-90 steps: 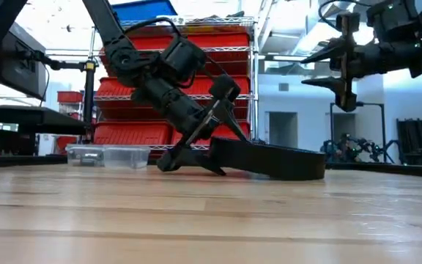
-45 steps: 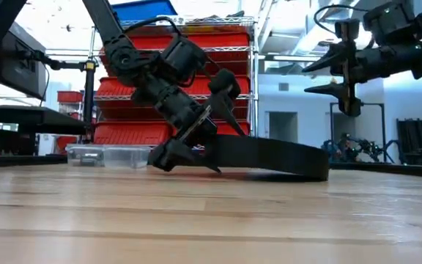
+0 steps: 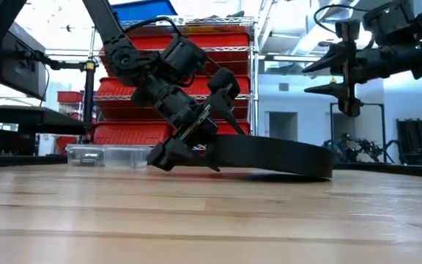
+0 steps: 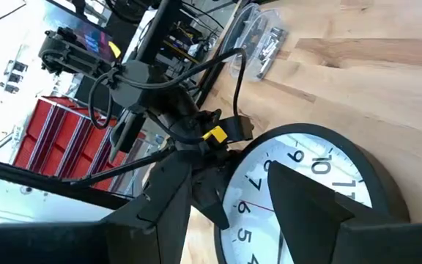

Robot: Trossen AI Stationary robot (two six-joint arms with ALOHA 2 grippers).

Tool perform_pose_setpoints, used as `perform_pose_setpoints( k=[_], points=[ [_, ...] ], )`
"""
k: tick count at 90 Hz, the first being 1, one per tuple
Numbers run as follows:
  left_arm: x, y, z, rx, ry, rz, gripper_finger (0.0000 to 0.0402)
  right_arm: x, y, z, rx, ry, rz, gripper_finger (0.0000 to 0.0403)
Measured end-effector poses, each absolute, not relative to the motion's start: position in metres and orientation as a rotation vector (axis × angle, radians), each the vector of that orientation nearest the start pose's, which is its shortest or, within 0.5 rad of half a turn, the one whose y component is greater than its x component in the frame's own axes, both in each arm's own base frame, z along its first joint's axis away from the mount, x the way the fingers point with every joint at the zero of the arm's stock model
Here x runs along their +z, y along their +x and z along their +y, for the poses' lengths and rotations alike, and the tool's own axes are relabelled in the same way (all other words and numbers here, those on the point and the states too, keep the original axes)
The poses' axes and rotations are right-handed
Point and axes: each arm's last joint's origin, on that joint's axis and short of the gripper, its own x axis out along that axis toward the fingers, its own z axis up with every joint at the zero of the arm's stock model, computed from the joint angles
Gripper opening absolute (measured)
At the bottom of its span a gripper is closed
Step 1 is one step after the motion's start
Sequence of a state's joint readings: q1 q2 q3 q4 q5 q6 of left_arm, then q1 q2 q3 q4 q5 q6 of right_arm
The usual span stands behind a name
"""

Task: Insert battery
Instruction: Insert the brown battery into the wall clock, then return to Home Position

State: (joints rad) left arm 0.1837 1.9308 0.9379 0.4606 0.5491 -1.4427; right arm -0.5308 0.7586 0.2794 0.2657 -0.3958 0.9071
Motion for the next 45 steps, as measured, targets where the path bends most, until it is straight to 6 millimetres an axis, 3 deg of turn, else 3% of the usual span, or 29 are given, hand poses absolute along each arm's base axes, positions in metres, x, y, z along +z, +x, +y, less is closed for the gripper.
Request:
perform_pose_setpoints(
  k=[45],
  points=[
    [0.1263, 0.3697, 0.0518, 0.064, -1.611, 0.779, 0.0272, 0.2054, 0.1486, -0.0743, -0.21, 0.957, 0.122, 0.0171]
  ],
)
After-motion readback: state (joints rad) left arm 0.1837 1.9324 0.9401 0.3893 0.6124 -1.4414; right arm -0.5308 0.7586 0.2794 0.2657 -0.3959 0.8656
